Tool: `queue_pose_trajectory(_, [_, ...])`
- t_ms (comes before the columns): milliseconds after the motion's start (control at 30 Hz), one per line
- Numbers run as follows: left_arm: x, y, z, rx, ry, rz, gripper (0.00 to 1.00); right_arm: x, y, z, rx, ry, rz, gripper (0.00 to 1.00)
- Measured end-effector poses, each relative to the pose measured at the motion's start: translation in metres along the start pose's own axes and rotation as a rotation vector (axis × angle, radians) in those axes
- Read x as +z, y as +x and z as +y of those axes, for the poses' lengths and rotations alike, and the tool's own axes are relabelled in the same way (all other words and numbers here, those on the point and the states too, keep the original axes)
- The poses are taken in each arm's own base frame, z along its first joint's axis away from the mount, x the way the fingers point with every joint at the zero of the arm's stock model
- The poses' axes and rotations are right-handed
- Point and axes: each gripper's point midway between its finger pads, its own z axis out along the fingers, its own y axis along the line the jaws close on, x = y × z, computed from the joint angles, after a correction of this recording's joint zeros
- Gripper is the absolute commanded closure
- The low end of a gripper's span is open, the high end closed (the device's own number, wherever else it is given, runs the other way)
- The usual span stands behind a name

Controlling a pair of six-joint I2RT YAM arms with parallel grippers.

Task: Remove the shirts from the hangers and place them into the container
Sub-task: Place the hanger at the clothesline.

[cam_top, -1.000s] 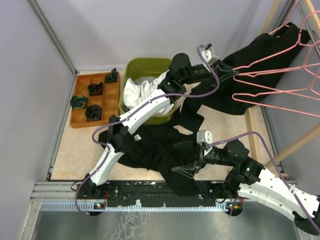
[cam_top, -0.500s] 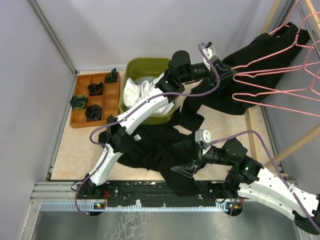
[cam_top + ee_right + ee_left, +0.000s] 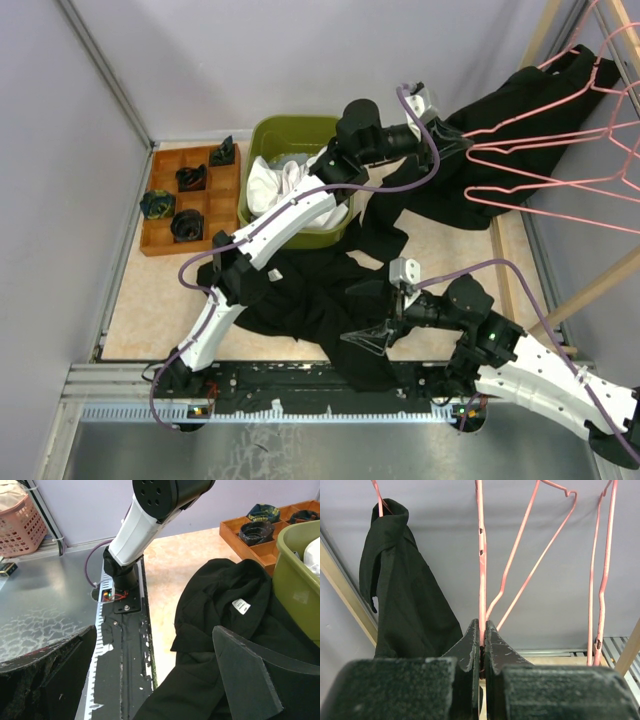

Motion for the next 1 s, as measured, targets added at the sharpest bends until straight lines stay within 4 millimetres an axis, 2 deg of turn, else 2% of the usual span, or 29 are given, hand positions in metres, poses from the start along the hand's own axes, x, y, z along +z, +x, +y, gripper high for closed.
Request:
queue_pose_trajectory(67, [0.0, -0.0006, 0.0, 0.001, 0.0, -0.001, 0.95, 0.0003, 0.0005, -0.0001, 0.004, 0.0, 0.002, 0.01])
queue_pose_trajectory(333, [-0.0001, -0.0006, 0.0004, 0.007, -0.001, 0.0, 0.96, 0.0004, 0.0008, -0.0001, 0.008, 0.0, 0.003, 0.01])
queue_pose_trajectory(500, [-0.0001, -0.0006, 0.0004, 0.007, -0.001, 0.0, 0.94, 0.0004, 0.0007, -0.0001, 0.008, 0.001, 0.003, 0.01])
queue_pose_trajectory(600, [-0.0001, -0.0007, 0.0004, 0.007, -0.001, 0.0, 0.87, 0.0004, 0.0007, -0.0001, 0.008, 0.001, 0.003, 0.01])
queue_pose_trajectory(867, [0.0008, -0.003, 0.0002, 0.012, -0.003, -0.009, 0.87, 0.0004, 0.0007, -0.0001, 0.008, 0.001, 0.003, 0.01])
queue_pose_trajectory(900, [0.0008, -0.0031, 0.0003, 0.012, -0.004, -0.009, 0.85, 0.0004, 0.0006, -0.0001, 0.008, 0.001, 0.002, 0.01])
queue_pose_trajectory(1000, [0.0008, -0.0031, 0.0006, 0.013, -0.006, -0.009, 0.69, 0.0004, 0.0006, 0.0, 0.008, 0.001, 0.002, 0.01])
